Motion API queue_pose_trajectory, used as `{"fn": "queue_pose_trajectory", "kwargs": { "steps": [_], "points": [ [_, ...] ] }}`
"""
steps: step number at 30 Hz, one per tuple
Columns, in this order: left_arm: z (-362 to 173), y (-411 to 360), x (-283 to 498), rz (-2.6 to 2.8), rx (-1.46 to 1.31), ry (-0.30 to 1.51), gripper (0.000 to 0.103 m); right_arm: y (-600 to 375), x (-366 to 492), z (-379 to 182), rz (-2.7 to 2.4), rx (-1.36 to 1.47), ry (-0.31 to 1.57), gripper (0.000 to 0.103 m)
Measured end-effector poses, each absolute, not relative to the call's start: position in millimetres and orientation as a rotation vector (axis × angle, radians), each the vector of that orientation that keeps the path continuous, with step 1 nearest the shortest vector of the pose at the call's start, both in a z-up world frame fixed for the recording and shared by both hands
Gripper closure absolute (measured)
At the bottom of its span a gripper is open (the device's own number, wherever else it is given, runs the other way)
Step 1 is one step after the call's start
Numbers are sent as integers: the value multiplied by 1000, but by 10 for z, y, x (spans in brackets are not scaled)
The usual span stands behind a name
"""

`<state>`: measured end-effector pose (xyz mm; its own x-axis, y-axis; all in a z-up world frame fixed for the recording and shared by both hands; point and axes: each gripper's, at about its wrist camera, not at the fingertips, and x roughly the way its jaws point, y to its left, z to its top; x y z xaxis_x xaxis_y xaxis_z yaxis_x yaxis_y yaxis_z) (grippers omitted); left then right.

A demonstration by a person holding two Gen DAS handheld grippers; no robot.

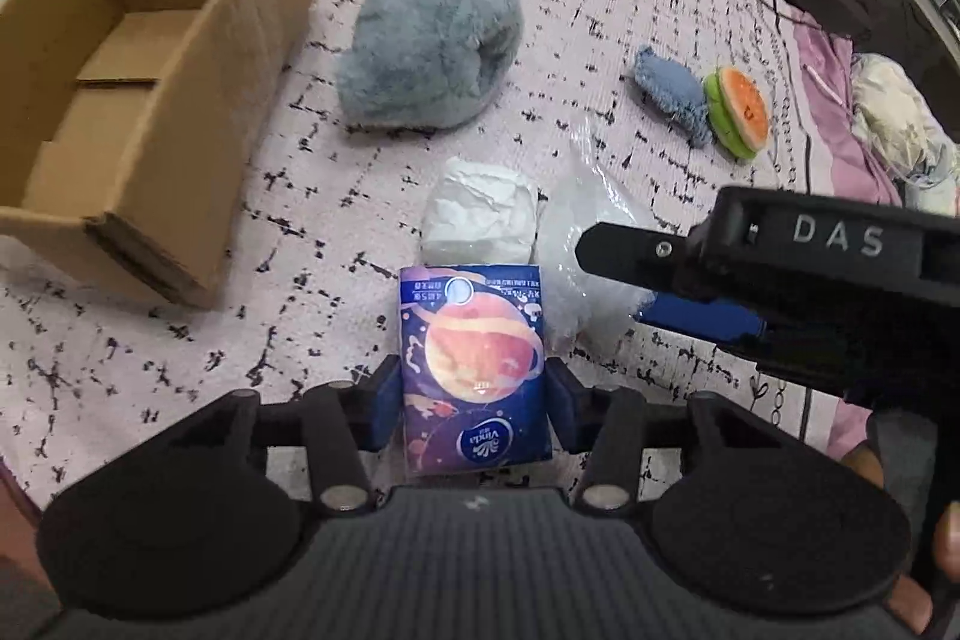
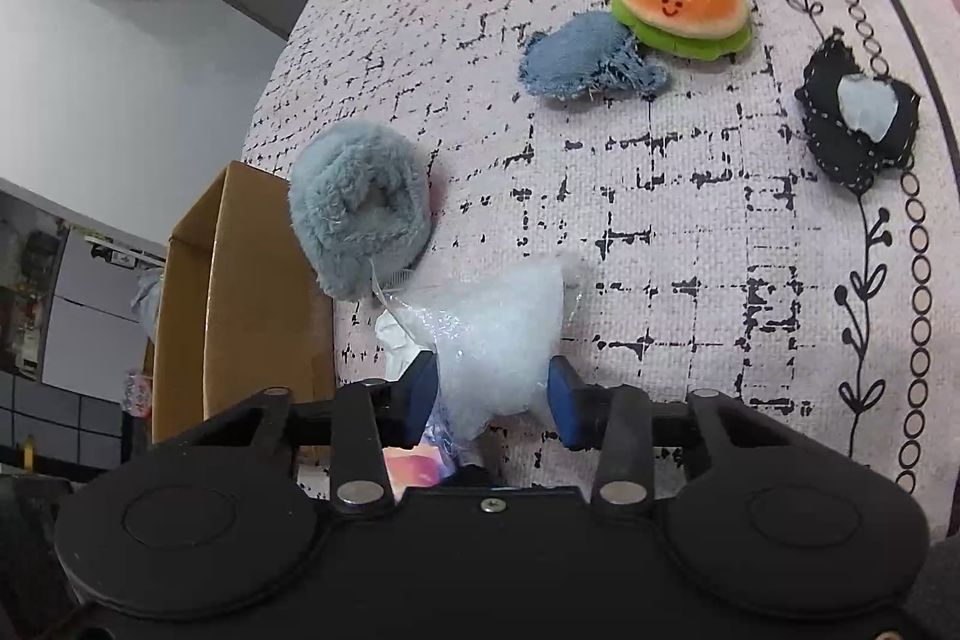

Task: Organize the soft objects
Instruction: 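Carry the tissue pack and plastic bag toward the cardboard box with both grippers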

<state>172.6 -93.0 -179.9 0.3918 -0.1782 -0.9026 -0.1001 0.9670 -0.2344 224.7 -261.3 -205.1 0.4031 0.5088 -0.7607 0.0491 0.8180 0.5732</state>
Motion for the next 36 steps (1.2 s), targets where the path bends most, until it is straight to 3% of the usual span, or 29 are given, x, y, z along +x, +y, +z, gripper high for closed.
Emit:
{"fn": "queue_pose_trajectory", "kwargs": {
  "steps": [36],
  "points": [
    [-609,-431,1122,58,-199,880,54,-2505,1492,-1032,461,413,736,66]
  ]
}}
